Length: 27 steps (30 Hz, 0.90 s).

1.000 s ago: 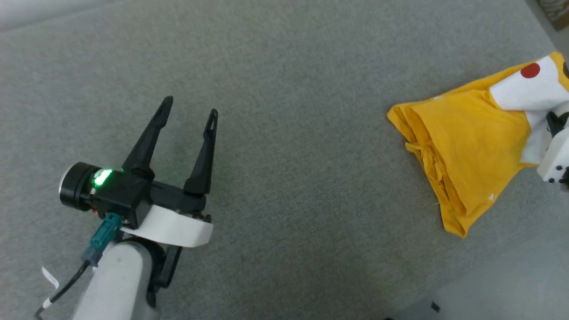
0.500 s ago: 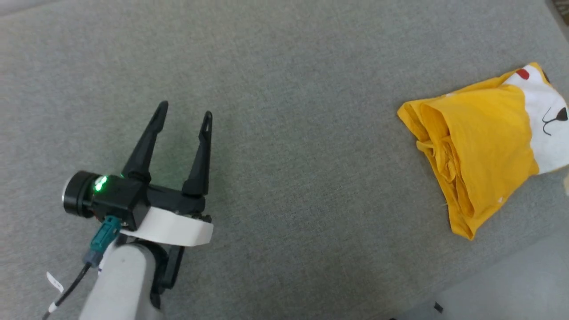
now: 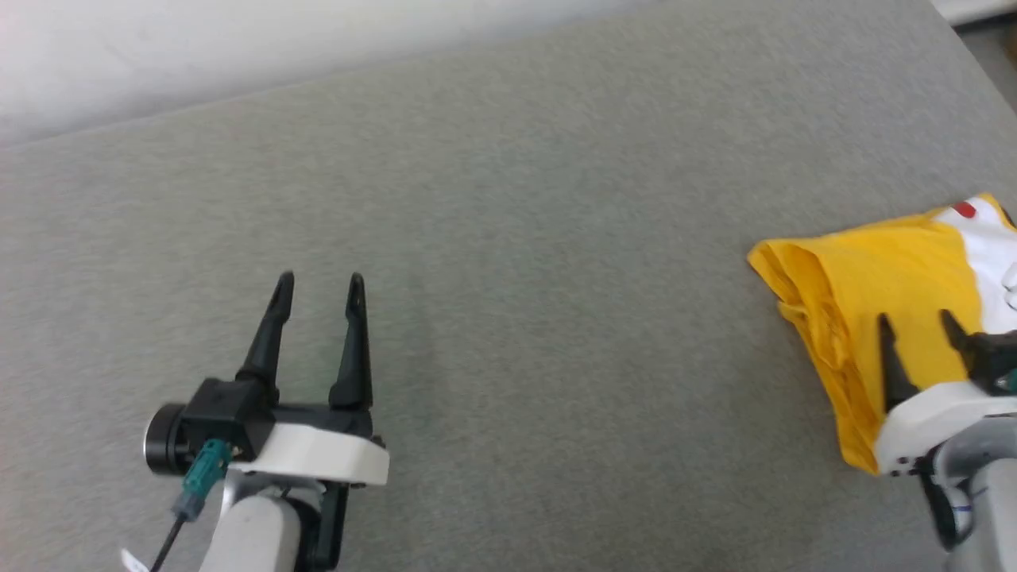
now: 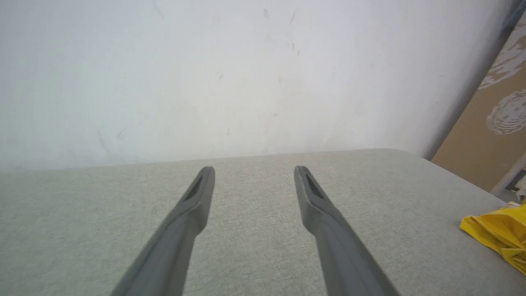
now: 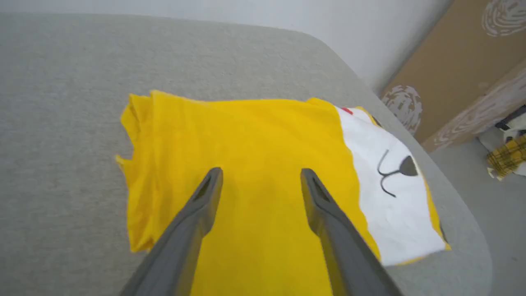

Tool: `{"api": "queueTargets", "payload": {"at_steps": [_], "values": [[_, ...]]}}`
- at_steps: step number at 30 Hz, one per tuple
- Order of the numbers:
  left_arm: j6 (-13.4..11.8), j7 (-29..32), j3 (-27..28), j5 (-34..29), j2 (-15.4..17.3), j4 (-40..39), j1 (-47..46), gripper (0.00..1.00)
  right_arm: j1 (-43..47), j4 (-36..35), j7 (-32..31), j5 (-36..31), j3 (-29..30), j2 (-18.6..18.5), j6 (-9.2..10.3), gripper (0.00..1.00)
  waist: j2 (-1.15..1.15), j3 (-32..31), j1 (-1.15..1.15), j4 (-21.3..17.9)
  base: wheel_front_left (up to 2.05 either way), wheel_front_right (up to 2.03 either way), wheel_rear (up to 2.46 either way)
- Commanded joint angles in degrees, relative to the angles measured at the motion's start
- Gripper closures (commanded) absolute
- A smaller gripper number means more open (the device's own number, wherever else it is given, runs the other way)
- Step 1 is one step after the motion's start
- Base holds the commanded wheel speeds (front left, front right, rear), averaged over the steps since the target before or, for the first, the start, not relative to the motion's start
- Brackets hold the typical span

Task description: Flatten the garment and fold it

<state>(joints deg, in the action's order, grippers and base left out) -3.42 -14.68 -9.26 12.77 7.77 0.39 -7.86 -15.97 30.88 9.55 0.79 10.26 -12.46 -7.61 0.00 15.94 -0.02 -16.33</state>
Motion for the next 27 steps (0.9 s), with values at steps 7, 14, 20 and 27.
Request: {"api": "queueTargets", "payload": {"at_steps": [7,14,20,27], "values": [[-0.85,-0.30,3.65,0.45,-0.17,0.74,3.83,0.00,4.52,-13.19,-3.08,4.16,-6.16,3.46,0.12,0.00,0.00,-9.27,0.02,10.71,0.00,0.00,0.00],[-0.87,-0.30,7.38,0.45,1.47,2.32,6.85,0.00,8.11,-23.22,-4.00,6.89,-10.47,6.51,0.12,0.00,0.00,-11.53,0.02,14.76,0.00,0.00,0.00],[-1.17,-0.31,9.55,0.04,2.89,3.57,9.25,0.00,12.21,-30.26,-3.63,7.54,-11.66,8.36,0.12,0.00,0.00,-12.87,0.02,15.78,0.00,0.00,0.00],[-0.57,-0.31,8.65,-0.78,2.66,3.95,12.76,0.00,19.40,-36.04,-4.06,6.94,-10.13,9.37,0.12,0.00,0.00,-14.48,0.02,15.24,0.00,0.00,0.00]]}}
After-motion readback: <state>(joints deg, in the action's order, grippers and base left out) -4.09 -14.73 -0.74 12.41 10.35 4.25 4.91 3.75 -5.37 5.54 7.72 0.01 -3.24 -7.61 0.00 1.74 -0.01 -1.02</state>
